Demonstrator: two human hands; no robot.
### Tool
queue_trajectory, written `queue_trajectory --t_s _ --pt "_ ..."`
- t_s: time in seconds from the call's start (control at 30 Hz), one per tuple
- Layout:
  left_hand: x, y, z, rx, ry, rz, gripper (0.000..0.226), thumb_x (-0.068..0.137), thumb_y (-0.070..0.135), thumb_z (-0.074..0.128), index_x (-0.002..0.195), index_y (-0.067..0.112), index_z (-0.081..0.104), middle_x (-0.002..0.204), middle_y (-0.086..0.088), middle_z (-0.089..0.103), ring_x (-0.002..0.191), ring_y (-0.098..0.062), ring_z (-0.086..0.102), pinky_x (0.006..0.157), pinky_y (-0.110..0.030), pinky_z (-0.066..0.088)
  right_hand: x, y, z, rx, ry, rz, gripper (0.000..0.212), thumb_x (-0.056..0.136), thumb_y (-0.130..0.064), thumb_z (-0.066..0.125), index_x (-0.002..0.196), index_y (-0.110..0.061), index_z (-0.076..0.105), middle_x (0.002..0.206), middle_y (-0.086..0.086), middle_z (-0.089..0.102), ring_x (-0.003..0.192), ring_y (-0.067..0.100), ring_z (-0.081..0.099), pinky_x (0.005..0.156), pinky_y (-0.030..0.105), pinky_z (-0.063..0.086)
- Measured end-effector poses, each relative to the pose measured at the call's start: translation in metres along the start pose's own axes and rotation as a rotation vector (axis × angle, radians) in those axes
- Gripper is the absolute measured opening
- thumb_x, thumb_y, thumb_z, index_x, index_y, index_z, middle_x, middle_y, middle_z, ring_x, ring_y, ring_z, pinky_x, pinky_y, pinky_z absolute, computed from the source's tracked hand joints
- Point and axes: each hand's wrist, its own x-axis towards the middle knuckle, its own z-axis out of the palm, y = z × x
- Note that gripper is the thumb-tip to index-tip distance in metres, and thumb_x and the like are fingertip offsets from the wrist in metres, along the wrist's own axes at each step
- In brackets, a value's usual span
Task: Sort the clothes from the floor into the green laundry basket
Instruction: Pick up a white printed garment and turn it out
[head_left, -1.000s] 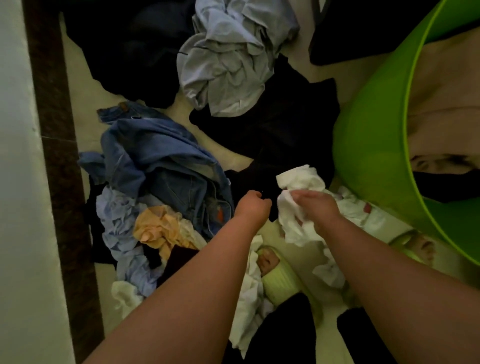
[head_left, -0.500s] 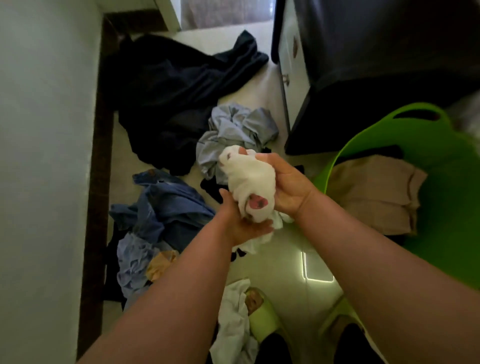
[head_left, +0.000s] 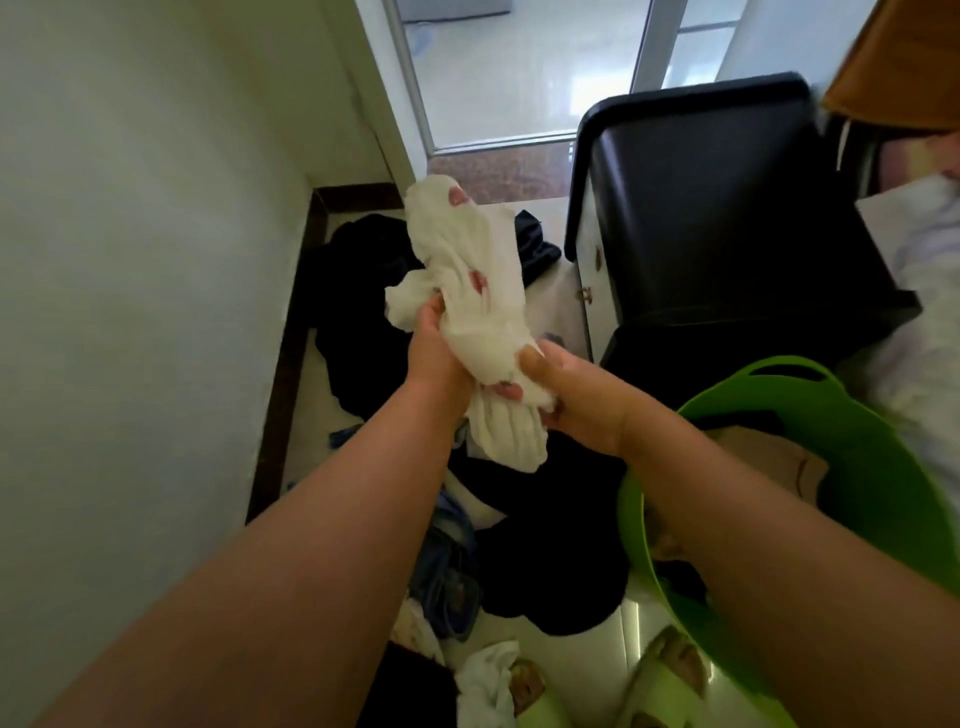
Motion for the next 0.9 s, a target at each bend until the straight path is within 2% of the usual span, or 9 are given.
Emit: queue_trajectory --t_s 0.1,0.2,0.27,0.43,0.53,0.67,0.73,0.8,0.9 --pt "-0.001 -0.001 0.016 0.04 0.005 0.089 0.042 0.085 0.01 0.065 0.127 0.016 0.058 0.124 -0.013 0.063 0.108 -0.034 0.064 0.091 -0.054 0.053 0.0 -0.013 -0.004 -0.112 0.082 -0.051 0.065 0.076 -0.042 0.076 0.133 -0.023 0.05 0.12 0.006 0.067 0.107 0.027 0.067 0.092 0.046 0.054" --pt "-0.007 -0.008 0.021 -0.113 0.045 0.076 0.035 0.09 0.023 0.066 0.122 0.008 0.062 0.116 -0.016 0.068 0.104 -0.034 0.067 0.09 -0.055 0.053 -0.001 -0.018 -0.019 -0.054 0.317 -0.016 0.038 0.085 -0.042 0.067 0.117 -0.023 0.062 0.108 0.006 0.071 0.099 0.026 0.069 0.089 0.046 0.055" --pt "-0.01 -0.007 0.017 -0.178 0.117 0.064 0.035 0.088 0.025 0.069 0.119 0.008 0.065 0.114 -0.017 0.069 0.103 -0.033 0.067 0.089 -0.054 0.054 -0.009 -0.02 -0.033 0.106 0.386 0.034 0.03 0.092 -0.044 0.057 0.112 -0.023 0.065 0.097 0.003 0.072 0.088 0.021 0.069 0.076 0.038 0.057" --pt "-0.018 -0.001 0.005 -0.125 0.203 0.097 0.011 0.092 0.015 0.063 0.101 0.013 0.069 0.098 -0.005 0.07 0.082 -0.019 0.067 0.056 -0.026 0.057 -0.034 -0.029 -0.054 0.48 0.358 0.032 0.027 0.096 -0.037 0.051 0.104 -0.015 0.065 0.098 0.01 0.071 0.082 0.025 0.069 0.065 0.036 0.059" --pt "-0.024 0.001 -0.014 0.204 0.281 0.139 0.012 0.091 0.013 0.062 0.089 0.022 0.07 0.105 -0.007 0.069 0.09 -0.023 0.065 0.073 -0.035 0.057 -0.041 -0.041 -0.057 0.547 0.326 0.071 0.043 0.093 -0.047 0.051 0.092 -0.01 0.072 0.086 0.014 0.074 0.067 0.026 0.072 0.05 0.032 0.057" --pt "-0.033 -0.002 -0.036 0.659 0.417 0.101 0.015 0.089 0.011 0.058 0.087 0.021 0.069 0.113 -0.008 0.065 0.097 -0.027 0.06 0.082 -0.035 0.052 -0.036 -0.055 -0.049 0.431 0.355 0.06 0.034 0.092 -0.039 0.055 0.102 -0.009 0.067 0.093 0.014 0.071 0.072 0.025 0.07 0.061 0.033 0.058" --pt "-0.04 -0.006 -0.041 0.895 0.323 -0.099 0.024 0.093 0.025 0.059 0.112 0.014 0.067 0.127 -0.013 0.059 0.111 -0.031 0.057 0.098 -0.038 0.048 -0.032 -0.06 -0.038 0.325 0.372 0.049 0.032 0.09 -0.031 0.058 0.114 -0.011 0.062 0.101 0.014 0.069 0.084 0.027 0.067 0.072 0.039 0.057" --pt "-0.051 -0.014 -0.032 1.225 0.093 -0.355 0.051 0.097 0.03 0.054 0.14 0.005 0.044 0.144 -0.017 0.044 0.129 -0.031 0.045 0.111 -0.037 0.037 -0.029 -0.061 -0.033 0.192 0.33 0.061 0.038 0.087 -0.026 0.061 0.121 -0.013 0.058 0.113 0.019 0.066 0.099 0.034 0.065 0.087 0.051 0.054" --pt "-0.06 -0.015 -0.03 1.462 0.059 -0.202 0.092 0.086 0.03 0.069 0.153 0.016 0.008 0.153 -0.015 0.026 0.129 -0.034 0.044 0.097 -0.038 0.046 -0.03 -0.065 -0.02 -0.189 0.143 0.06 0.025 0.087 -0.014 0.058 0.11 -0.021 0.058 0.113 0.021 0.062 0.102 0.039 0.062 0.092 0.057 0.05"
